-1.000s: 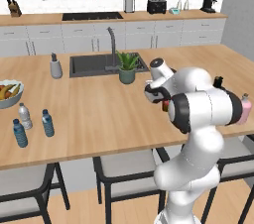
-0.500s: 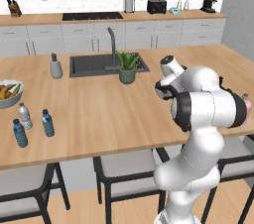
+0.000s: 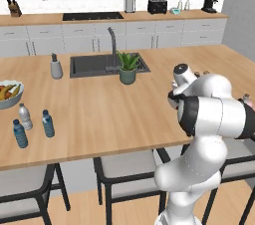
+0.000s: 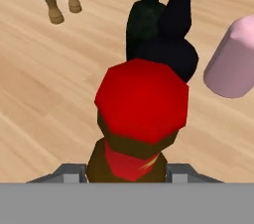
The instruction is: Move the plastic bottles in the middle to the plastics group, and the glass bottles in the middle to the glass group.
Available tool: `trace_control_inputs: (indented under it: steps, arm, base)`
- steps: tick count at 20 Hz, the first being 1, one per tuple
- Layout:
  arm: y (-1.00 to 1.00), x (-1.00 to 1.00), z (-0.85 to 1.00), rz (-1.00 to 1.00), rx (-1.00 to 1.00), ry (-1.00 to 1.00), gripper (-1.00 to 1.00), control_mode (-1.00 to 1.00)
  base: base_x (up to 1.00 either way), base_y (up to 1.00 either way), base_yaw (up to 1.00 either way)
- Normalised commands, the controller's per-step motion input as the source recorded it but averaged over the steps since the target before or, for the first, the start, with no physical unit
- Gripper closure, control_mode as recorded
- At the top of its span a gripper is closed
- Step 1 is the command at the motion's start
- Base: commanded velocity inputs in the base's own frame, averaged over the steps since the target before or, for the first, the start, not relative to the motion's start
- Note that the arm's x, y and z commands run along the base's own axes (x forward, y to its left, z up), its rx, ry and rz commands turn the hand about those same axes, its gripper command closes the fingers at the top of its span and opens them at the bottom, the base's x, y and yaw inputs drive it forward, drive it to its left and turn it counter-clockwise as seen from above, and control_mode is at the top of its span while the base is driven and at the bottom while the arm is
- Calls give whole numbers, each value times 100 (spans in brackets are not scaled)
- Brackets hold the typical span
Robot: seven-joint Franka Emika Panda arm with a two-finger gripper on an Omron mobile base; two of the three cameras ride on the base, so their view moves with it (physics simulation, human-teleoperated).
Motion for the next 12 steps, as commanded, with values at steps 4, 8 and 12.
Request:
trace_control_inputs:
  steps: [4,8,12]
  arm:
    - [-36,-2,0,-3,0,0,100,-100]
    - [-21,-7,0,0,0,0,100,-100]
    - [-13,4,-1,-2,-1,1,100,-100]
  base:
    - [0,0,0]
    - [0,0,0]
    - [0,0,0]
